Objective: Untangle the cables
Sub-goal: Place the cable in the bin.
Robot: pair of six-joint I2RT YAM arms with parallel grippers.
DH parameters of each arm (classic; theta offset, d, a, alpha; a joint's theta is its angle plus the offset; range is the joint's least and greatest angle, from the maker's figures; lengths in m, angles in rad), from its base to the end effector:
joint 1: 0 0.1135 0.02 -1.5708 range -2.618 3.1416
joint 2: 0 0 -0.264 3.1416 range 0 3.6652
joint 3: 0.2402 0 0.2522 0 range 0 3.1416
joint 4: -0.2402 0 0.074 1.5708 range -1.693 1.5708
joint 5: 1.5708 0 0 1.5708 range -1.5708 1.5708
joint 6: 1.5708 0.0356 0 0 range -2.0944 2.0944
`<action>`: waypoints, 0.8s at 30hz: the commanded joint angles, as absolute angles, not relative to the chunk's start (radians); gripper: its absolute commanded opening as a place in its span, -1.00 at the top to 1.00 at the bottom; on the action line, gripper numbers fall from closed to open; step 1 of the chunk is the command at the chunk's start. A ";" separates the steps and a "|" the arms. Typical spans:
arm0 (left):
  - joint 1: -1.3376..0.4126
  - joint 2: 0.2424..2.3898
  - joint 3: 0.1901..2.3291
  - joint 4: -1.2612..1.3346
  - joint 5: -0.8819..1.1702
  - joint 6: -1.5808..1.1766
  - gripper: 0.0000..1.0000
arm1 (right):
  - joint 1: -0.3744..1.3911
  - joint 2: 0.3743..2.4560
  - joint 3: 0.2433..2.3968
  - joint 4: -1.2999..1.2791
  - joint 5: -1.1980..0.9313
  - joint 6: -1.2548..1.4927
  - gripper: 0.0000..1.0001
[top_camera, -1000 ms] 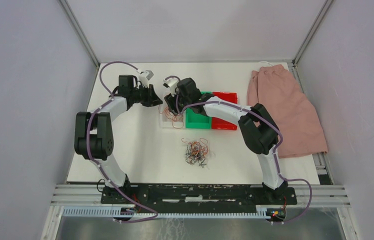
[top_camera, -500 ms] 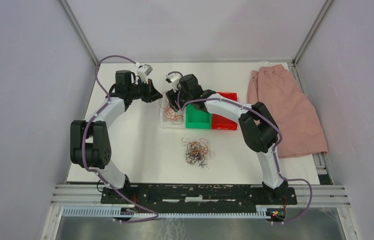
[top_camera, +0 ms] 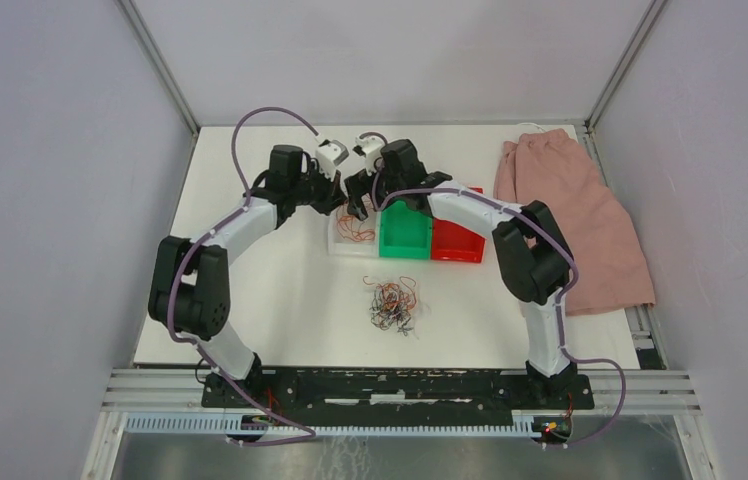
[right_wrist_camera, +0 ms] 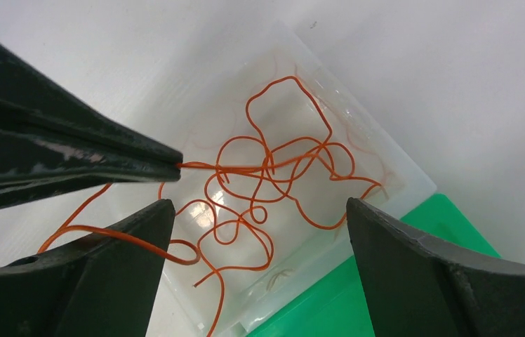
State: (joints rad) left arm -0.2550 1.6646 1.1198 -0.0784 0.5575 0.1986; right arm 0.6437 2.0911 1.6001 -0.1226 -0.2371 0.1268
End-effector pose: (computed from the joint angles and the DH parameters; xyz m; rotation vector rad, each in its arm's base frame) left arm 0.3532 -0.1115 0.2399 0.7846 2.0080 -0.6411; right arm 0.3824 0.2974 0.2174 -0.7083 2.1361 0.6859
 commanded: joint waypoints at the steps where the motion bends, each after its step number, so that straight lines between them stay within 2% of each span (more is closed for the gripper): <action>1: -0.276 1.690 1.123 -0.072 0.394 0.361 0.94 | 0.611 1.992 1.578 -0.128 -0.275 0.122 -0.99; 8: -0.285 1.697 1.095 -0.048 0.357 0.419 0.94 | 0.589 1.925 1.550 -0.158 -0.318 0.118 -0.97; 13: -0.290 1.693 1.085 -0.044 0.357 0.425 0.94 | 0.568 1.873 1.514 -0.179 -0.268 0.126 -0.99; 21: -0.290 1.708 1.149 -0.060 0.402 0.335 0.94 | 0.516 1.722 1.318 0.066 -0.213 0.287 -0.99; 24: -0.290 1.715 1.203 -0.087 0.402 0.308 0.94 | 0.484 1.732 1.338 0.045 -0.261 0.345 -0.99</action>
State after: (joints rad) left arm -0.2840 1.7039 1.1088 -0.0822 0.3744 0.3683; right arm 0.5198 1.7710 1.3239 -0.0643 -0.2310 0.2348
